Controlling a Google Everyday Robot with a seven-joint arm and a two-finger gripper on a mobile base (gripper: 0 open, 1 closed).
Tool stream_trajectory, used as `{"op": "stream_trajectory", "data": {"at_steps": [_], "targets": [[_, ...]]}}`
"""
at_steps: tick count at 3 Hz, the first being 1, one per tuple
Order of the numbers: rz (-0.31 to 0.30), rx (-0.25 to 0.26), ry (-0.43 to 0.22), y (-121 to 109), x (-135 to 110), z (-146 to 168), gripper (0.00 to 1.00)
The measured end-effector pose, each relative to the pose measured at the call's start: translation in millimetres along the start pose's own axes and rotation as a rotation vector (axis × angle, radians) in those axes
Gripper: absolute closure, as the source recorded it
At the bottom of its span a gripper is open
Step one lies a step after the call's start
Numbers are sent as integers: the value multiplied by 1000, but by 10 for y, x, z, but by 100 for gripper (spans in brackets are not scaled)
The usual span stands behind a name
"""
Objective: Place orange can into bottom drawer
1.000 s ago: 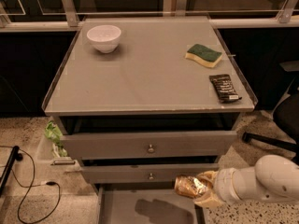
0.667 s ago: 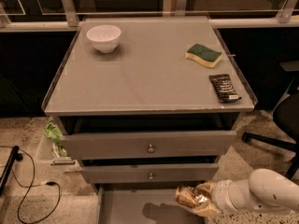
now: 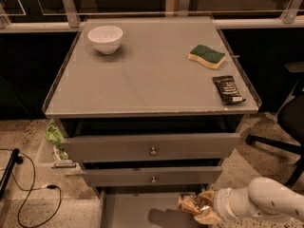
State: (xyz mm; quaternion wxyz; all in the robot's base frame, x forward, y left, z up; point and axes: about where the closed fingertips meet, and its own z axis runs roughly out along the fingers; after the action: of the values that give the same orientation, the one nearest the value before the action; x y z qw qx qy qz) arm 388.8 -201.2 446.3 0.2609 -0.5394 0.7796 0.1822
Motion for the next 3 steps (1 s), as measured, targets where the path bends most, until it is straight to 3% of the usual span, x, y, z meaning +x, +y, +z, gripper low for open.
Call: {"op": "stream_trajectory", "data": {"at_steps": [2,3], "targets": [[-30,41,-70,-81,625,701,100],[-8,20,-118,-110,881,1065,100]]}}
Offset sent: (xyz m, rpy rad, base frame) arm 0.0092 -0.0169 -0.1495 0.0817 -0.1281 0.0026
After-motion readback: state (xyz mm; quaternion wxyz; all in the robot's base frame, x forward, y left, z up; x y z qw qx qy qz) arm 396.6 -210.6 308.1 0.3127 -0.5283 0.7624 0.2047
